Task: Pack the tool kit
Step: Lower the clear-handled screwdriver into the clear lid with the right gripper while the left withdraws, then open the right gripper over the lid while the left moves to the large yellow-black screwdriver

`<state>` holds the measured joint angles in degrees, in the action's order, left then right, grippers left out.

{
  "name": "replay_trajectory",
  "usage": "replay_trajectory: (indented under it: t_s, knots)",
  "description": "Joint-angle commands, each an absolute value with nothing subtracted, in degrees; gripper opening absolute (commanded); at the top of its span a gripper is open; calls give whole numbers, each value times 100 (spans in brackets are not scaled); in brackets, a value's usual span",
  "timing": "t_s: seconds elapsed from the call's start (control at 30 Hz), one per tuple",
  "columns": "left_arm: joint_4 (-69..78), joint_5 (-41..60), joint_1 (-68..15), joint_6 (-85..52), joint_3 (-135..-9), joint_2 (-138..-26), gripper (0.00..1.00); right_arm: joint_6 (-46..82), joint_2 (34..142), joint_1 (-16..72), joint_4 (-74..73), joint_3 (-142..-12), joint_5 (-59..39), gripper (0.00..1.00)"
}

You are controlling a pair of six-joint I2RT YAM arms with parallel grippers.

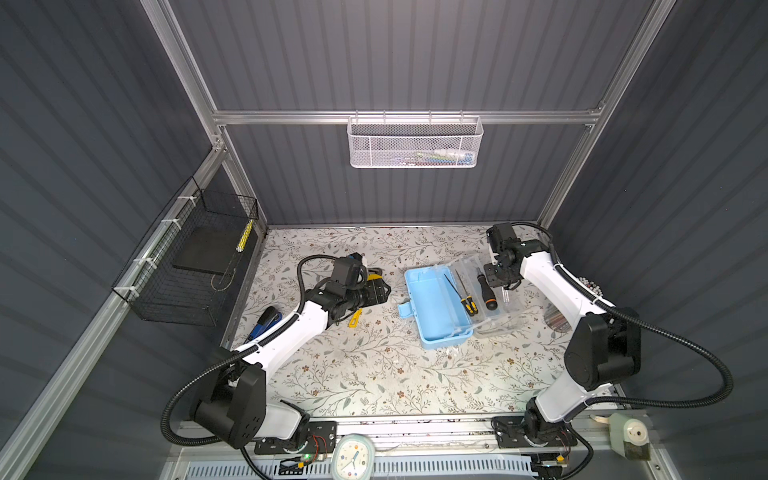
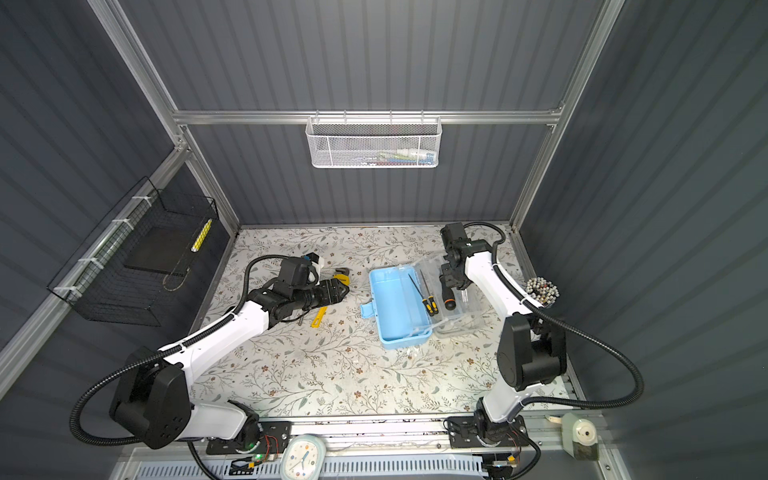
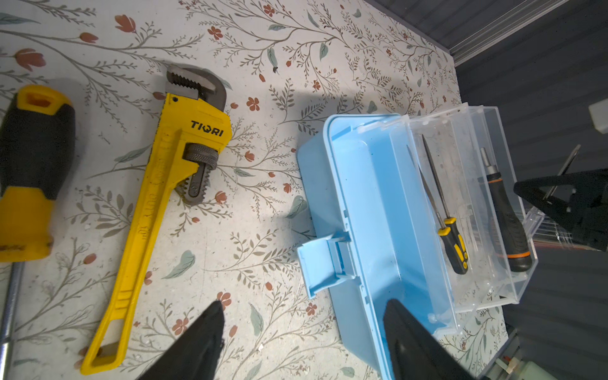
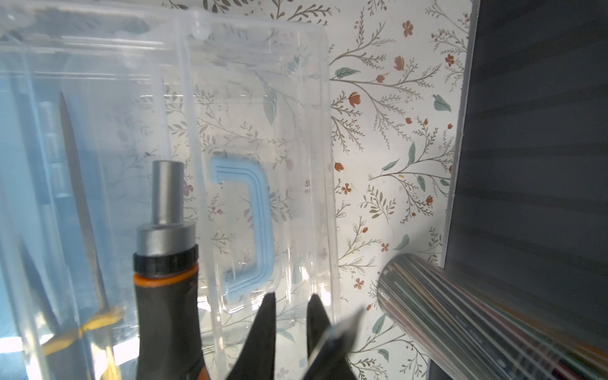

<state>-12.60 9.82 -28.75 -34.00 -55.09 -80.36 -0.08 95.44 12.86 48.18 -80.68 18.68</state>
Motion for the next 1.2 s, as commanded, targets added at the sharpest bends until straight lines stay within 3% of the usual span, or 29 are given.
replay_trajectory:
  t_s: [0.0, 0.2, 0.27, 0.63, 0.9, 1.17]
  knots:
    - [-1411, 975, -2830, -3265, -5444, -7862, 78, -27, 9650, 1310, 4814, -7989, 1920, 10]
    - [-1463, 917, -2786, -3255, -5398, -7797, 78, -31, 9677, 1310, 4787, -7921, 1805, 25]
    - [-1489, 904, -2769, -3243, -5405, -7787, 78, -7, 9657, 1310, 4750, -7886, 1771, 40]
    - [-1802, 458, -2546, -3208, -5504, -7865, 79, 336, 9224, 1316, 4699, -7881, 1492, 56]
    - [-2286, -230, -2033, -2936, -5831, -8682, 76, 750, 8674, 1310, 4437, -7694, 862, 70]
    - [-2427, -837, -1848, -2598, -6310, -9505, 75, 862, 8229, 1310, 4222, -7455, 558, 78]
